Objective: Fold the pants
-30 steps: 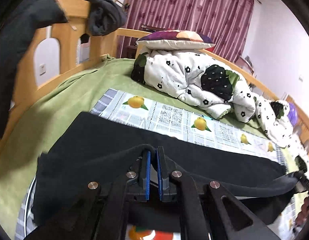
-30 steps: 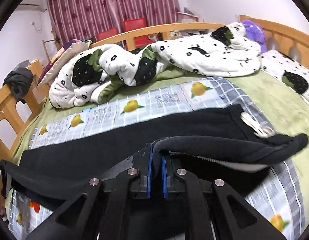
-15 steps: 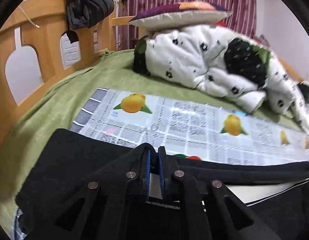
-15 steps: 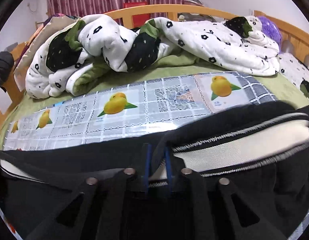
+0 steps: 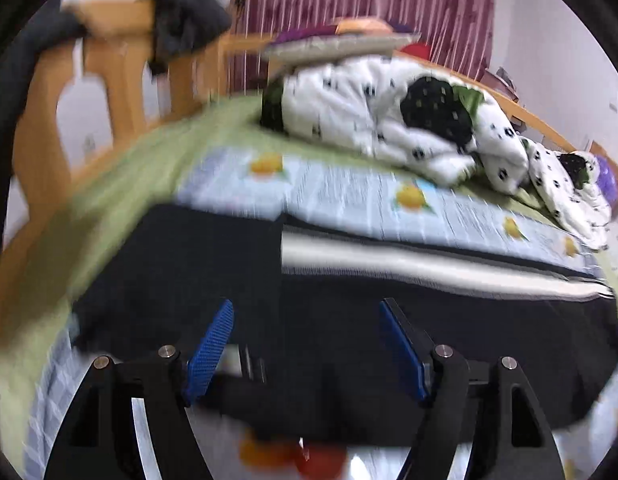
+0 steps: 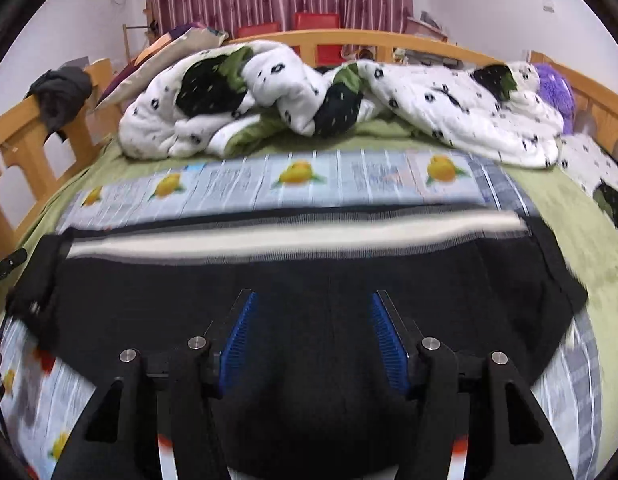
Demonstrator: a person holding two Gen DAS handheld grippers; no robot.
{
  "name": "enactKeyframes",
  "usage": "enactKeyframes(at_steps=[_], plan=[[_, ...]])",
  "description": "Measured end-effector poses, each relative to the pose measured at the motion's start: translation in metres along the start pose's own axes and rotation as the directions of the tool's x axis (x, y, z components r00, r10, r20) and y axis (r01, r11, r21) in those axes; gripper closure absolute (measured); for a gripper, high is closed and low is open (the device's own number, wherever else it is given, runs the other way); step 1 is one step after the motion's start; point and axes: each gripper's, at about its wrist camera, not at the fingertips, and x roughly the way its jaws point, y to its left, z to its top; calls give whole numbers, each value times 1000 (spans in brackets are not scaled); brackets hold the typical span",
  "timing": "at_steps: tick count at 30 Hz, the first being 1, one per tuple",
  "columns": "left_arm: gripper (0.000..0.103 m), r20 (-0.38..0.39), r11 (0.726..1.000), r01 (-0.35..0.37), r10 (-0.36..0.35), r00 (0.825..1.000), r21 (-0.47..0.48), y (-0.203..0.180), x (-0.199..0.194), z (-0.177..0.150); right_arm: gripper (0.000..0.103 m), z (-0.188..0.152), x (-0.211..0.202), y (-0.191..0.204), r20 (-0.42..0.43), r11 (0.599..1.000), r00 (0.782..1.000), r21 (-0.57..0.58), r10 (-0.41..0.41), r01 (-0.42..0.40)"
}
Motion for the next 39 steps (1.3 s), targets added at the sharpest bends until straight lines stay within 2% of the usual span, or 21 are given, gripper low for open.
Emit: enactKeyframes(at_steps=[3, 5, 9, 11, 12, 16, 20, 21, 23, 24, 25, 26, 27, 28, 30, 33, 35, 39], plan=[[30, -41, 993, 73, -77, 996, -96, 15, -15, -47, 45, -31, -17, -9, -51, 999, 998, 39, 25, -23], [31, -82, 988, 95, -106, 991, -119, 19, -13, -67, 45, -51, -25, -17, -74, 998, 997, 58, 33, -29], [32, -170, 962, 156, -196, 966, -224, 33, 2, -97, 45, -89, -37, -49, -71, 988, 997, 150, 37, -26], [32, -174, 951, 175, -224, 959, -256, 36, 11, -100, 45, -98, -32, -69, -94, 974, 994, 222, 62, -39], [32, -147, 942, 185, -232, 961, -281, 39, 13, -100, 45, -99, -27, -78, -108, 963, 991, 265, 76, -45], [33, -110, 907, 217, -273, 956, -360, 45, 33, -89, 45, -97, -6, -105, -120, 900, 981, 427, 152, -87], [34, -80, 888, 222, -275, 958, -402, 47, 59, -69, 45, -89, 21, -114, -118, 865, 981, 495, 157, -79], [35, -68, 878, 216, -270, 961, -426, 49, 66, -62, 45, -87, 26, -115, -119, 862, 981, 502, 154, -74], [46, -67, 867, 204, -261, 963, -455, 51, 73, -55, 45, -79, 39, -114, -105, 858, 985, 510, 135, -63], [51, -68, 865, 194, -253, 965, -462, 53, 76, -54, 46, -73, 44, -113, -111, 863, 986, 503, 125, -53], [62, -75, 867, 179, -240, 968, -466, 55, 78, -53, 48, -68, 50, -112, -118, 867, 986, 497, 119, -46], [74, -88, 871, 151, -216, 972, -467, 57, 80, -52, 59, -64, 54, -112, -122, 867, 986, 498, 109, -34], [76, -99, 869, 140, -211, 973, -474, 59, 82, -52, 76, -60, 59, -114, -133, 863, 987, 504, 92, -13], [81, -96, 862, 157, -230, 968, -483, 61, 82, -53, 82, -58, 64, -116, -146, 857, 986, 515, 77, 9], [86, -106, 865, 162, -239, 965, -475, 63, 82, -54, 90, -57, 66, -122, -130, 835, 987, 551, 94, -7], [88, -122, 892, 134, -205, 971, -432, 56, 74, -53, 95, -58, 58, -124, -78, 822, 994, 569, 80, -21], [89, -129, 911, 124, -188, 974, -394, 50, 64, -52, 96, -58, 39, -123, -8, 822, 998, 567, 69, -52], [91, -159, 927, 141, -206, 966, -347, 42, 40, -60, 97, -61, 0, -126, 67, 858, 996, 506, 66, -91]])
